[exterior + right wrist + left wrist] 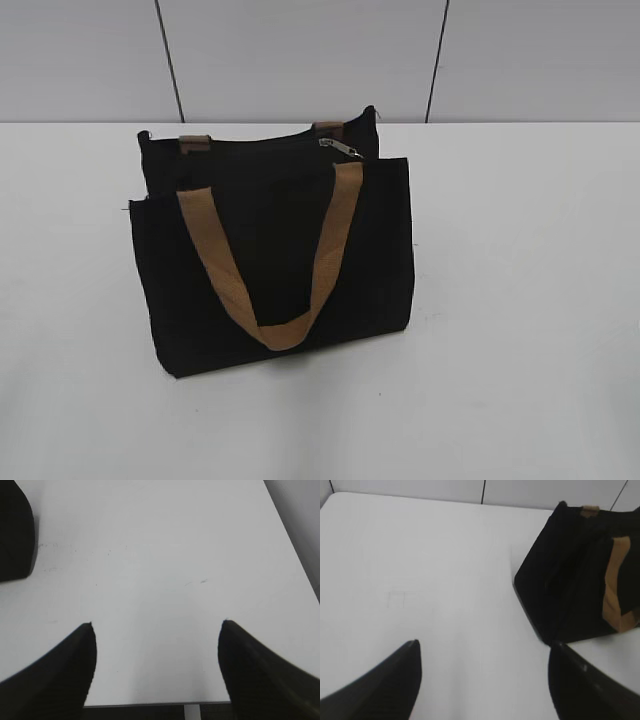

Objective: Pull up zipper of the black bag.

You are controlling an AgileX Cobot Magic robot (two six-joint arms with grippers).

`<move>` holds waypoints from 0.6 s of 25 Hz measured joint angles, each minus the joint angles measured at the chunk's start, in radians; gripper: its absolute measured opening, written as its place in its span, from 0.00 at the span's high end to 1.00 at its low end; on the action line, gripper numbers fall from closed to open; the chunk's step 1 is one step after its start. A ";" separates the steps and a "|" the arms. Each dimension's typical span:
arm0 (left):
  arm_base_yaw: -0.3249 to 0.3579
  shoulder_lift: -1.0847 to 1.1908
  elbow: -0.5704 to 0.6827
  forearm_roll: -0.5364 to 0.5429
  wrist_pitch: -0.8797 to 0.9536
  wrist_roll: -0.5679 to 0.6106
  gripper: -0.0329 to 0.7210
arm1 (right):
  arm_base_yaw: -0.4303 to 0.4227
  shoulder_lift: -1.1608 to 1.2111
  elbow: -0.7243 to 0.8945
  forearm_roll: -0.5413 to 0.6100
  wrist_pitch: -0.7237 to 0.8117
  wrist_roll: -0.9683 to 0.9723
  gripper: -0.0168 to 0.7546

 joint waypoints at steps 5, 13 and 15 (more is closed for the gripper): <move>0.000 -0.004 0.000 -0.005 -0.001 0.000 0.17 | 0.000 0.000 0.000 -0.001 -0.005 0.000 0.22; 0.000 -0.004 0.000 -0.007 -0.003 0.000 0.17 | 0.042 0.000 0.000 0.000 -0.009 0.000 0.22; 0.000 -0.004 0.000 -0.007 -0.003 0.000 0.17 | 0.049 0.000 0.000 0.000 -0.009 0.000 0.22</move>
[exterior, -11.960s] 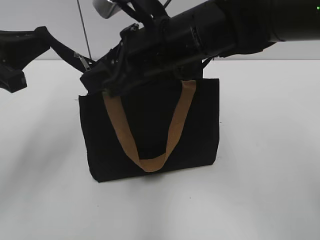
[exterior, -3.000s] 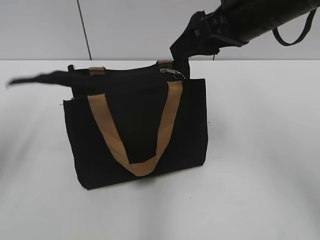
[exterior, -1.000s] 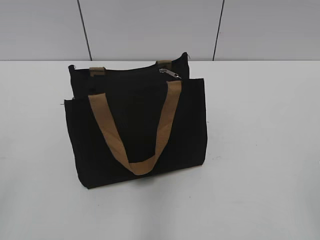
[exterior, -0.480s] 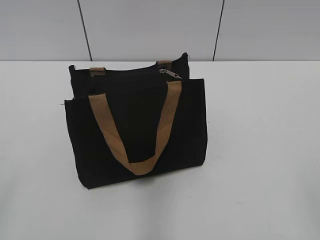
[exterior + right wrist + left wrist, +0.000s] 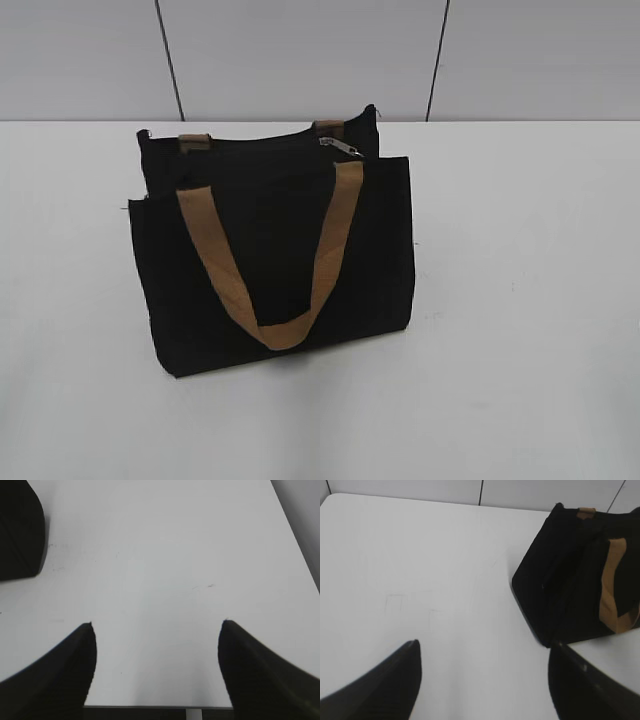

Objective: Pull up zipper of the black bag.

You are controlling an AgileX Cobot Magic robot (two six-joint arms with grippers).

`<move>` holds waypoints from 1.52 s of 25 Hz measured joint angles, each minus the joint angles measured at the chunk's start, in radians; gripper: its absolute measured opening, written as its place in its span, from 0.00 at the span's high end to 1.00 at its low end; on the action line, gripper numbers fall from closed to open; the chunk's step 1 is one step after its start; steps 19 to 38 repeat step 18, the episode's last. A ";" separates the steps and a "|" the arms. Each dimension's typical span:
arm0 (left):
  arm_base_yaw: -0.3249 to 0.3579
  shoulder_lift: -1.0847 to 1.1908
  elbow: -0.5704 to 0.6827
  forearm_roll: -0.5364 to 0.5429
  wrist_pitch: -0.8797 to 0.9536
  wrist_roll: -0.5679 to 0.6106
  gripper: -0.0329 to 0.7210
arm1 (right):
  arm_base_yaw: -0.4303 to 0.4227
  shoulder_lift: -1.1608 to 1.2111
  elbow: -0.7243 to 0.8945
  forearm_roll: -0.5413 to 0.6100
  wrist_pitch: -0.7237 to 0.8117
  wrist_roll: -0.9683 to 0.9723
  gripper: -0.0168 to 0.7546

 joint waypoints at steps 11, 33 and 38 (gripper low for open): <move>0.000 0.000 0.000 0.000 0.000 0.000 0.17 | 0.000 0.000 0.000 -0.001 0.000 0.000 0.22; 0.000 0.000 0.000 0.000 0.000 0.000 0.17 | 0.000 0.000 0.000 -0.001 0.000 0.000 0.22; 0.000 0.000 0.000 0.000 0.000 0.000 0.17 | 0.000 0.000 0.000 -0.001 0.000 0.000 0.22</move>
